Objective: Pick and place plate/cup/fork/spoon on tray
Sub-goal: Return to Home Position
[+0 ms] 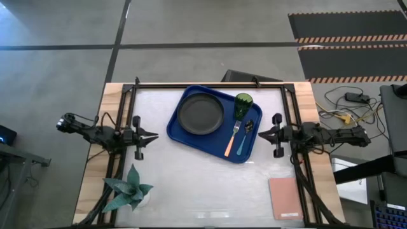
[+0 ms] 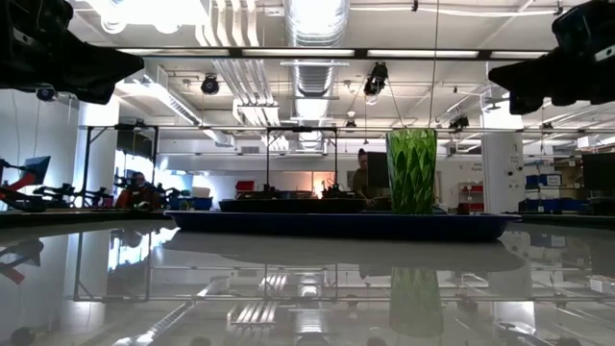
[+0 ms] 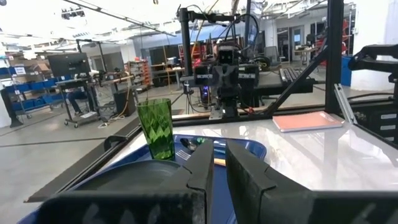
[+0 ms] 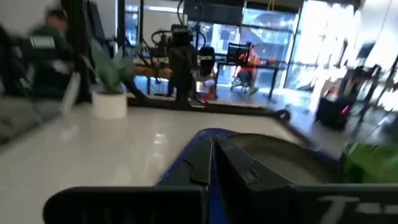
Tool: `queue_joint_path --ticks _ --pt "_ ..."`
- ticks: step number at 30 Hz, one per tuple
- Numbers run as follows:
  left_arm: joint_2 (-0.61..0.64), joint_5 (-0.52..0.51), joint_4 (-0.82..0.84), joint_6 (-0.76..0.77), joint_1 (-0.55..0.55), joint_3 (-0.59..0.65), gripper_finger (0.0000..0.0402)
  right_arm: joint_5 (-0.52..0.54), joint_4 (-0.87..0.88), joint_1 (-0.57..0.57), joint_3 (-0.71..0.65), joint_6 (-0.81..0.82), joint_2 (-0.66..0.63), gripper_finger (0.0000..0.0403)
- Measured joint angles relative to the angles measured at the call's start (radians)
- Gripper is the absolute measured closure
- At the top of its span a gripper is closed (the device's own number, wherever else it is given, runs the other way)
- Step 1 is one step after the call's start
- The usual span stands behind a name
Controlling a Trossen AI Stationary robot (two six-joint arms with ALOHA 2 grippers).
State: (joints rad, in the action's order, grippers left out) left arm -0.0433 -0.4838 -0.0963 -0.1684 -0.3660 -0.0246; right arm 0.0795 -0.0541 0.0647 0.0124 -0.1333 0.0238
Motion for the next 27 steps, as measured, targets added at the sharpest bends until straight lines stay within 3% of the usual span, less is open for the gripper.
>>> queue_joint_path --ticks 6,9,27 --pt "-0.002 0.000 0.000 0.000 0.000 0.000 0.0378 -0.001 -0.003 0.000 0.000 0.321 0.005 0.0394" --pt "-0.002 0.000 0.000 0.000 0.000 0.000 0.0378 -0.001 -0.003 0.000 0.000 0.403 0.005 0.0394" --pt "-0.002 0.001 0.000 -0.001 0.000 0.000 0.0378 -0.001 -0.003 0.000 -0.001 0.422 0.005 0.0394"
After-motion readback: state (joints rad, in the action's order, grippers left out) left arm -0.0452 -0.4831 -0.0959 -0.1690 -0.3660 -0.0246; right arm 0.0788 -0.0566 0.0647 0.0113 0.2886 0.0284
